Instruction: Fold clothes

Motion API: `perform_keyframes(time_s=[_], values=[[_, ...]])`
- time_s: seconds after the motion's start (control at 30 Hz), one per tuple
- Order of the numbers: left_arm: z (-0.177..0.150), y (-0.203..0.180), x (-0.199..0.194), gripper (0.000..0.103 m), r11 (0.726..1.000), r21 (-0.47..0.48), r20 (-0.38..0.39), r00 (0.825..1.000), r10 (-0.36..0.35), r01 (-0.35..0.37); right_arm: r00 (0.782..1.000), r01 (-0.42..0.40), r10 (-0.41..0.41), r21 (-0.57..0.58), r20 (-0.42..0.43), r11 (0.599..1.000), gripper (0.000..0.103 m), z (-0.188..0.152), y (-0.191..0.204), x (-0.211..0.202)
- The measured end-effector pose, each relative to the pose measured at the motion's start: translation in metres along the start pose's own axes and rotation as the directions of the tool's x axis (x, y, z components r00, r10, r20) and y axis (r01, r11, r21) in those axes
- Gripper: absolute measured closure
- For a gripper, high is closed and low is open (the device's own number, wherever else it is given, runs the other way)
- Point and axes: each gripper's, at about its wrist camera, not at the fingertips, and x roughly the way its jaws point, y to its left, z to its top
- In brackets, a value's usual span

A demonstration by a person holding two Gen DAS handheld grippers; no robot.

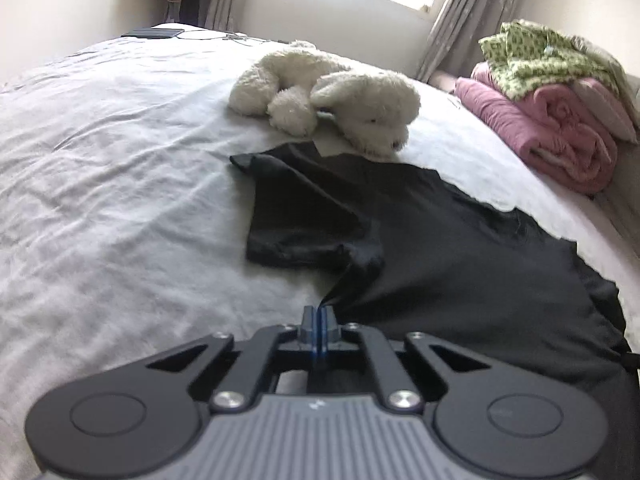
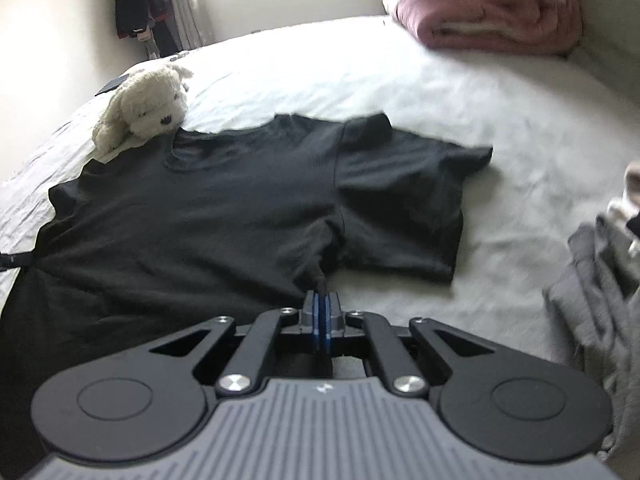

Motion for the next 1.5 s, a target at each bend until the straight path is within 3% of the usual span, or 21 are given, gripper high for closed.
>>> perform_keyframes(time_s=[0.17,0.27,0.3,0.37,0.4,0.43,0.53,0.67,0.8,0.93,1.0,1.03,1.07,1.1,1.13,1.33,1.5], values=[[-0.007,-0.004,0.01,0.101,0.999,0.044,-0.009,1.0,0.027,-0.027,0.998,-0.003,0.004,0.018,-0.061,1.0,0.1,-0.006,-0.008,0.024],[-0.004,-0.003,0.009,0.099,0.999,0.039,-0.01,1.0,0.02,-0.019,0.996,-0.062,0.068,0.114,-0.054,0.992,0.097,-0.003,-0.023,0.024],[-0.003,-0.001,0.008,0.095,1.0,0.028,-0.013,1.0,0.006,-0.006,0.994,-0.09,0.099,0.168,-0.047,0.982,0.089,-0.002,-0.031,0.024],[0.0,0.004,0.009,0.078,1.0,0.0,-0.016,1.0,-0.026,0.026,0.989,-0.13,0.145,0.271,-0.033,0.954,0.087,0.0,-0.047,0.027],[0.002,0.007,0.009,0.062,0.999,-0.023,-0.008,0.999,-0.035,0.034,0.986,-0.149,0.165,0.321,-0.023,0.935,0.087,0.001,-0.054,0.029],[0.004,0.011,0.01,0.057,0.998,-0.048,0.002,0.999,-0.041,0.041,0.983,-0.167,0.185,0.371,-0.013,0.914,0.087,0.001,-0.06,0.033],[0.009,0.019,0.017,0.053,0.987,-0.142,0.009,0.997,-0.076,0.077,0.972,-0.214,0.234,0.509,0.026,0.834,0.079,0.0,-0.075,0.043],[0.018,0.023,0.025,0.049,0.985,-0.154,0.014,0.997,-0.078,0.08,0.963,-0.249,0.258,0.608,0.075,0.754,0.07,-0.001,-0.086,0.044],[0.028,0.036,0.038,0.045,0.977,-0.201,0.018,0.997,-0.071,0.073,0.972,-0.221,0.219,0.623,0.081,0.75,0.069,0.002,-0.091,0.041],[0.037,0.044,0.048,0.038,0.96,-0.266,0.039,0.996,-0.085,0.093,0.981,-0.19,0.178,0.55,0.075,0.813,0.069,0.01,-0.077,0.05],[0.039,0.043,0.05,0.041,0.962,-0.26,0.049,0.996,-0.074,0.084,0.985,-0.17,0.155,0.505,0.072,0.846,0.075,0.014,-0.072,0.052],[0.04,0.043,0.051,0.051,0.965,-0.252,0.05,0.997,-0.067,0.077,0.987,-0.158,0.14,0.486,0.072,0.86,0.093,0.017,-0.07,0.053],[0.042,0.044,0.052,0.062,0.967,-0.243,0.051,0.997,-0.059,0.07,0.99,-0.144,0.124,0.469,0.073,0.872,0.096,0.018,-0.068,0.055],[0.043,0.044,0.053,0.084,0.97,-0.235,0.052,0.997,-0.051,0.062,0.991,-0.136,0.114,0.458,0.075,0.879,0.096,0.019,-0.068,0.056],[0.044,0.044,0.053,0.094,0.973,-0.226,0.053,0.998,-0.044,0.055,0.991,-0.132,0.108,0.451,0.078,0.883,0.096,0.02,-0.068,0.056],[0.052,0.045,0.058,0.097,0.985,-0.174,0.062,0.998,0.002,0.009,0.992,-0.049,0.01,0.313,0.124,0.948,0.099,0.032,-0.065,0.043],[0.061,0.049,0.063,0.097,0.983,-0.183,0.084,0.996,0.005,0.011,0.991,0.002,-0.041,0.296,0.125,0.955,0.101,0.036,-0.071,0.047]])
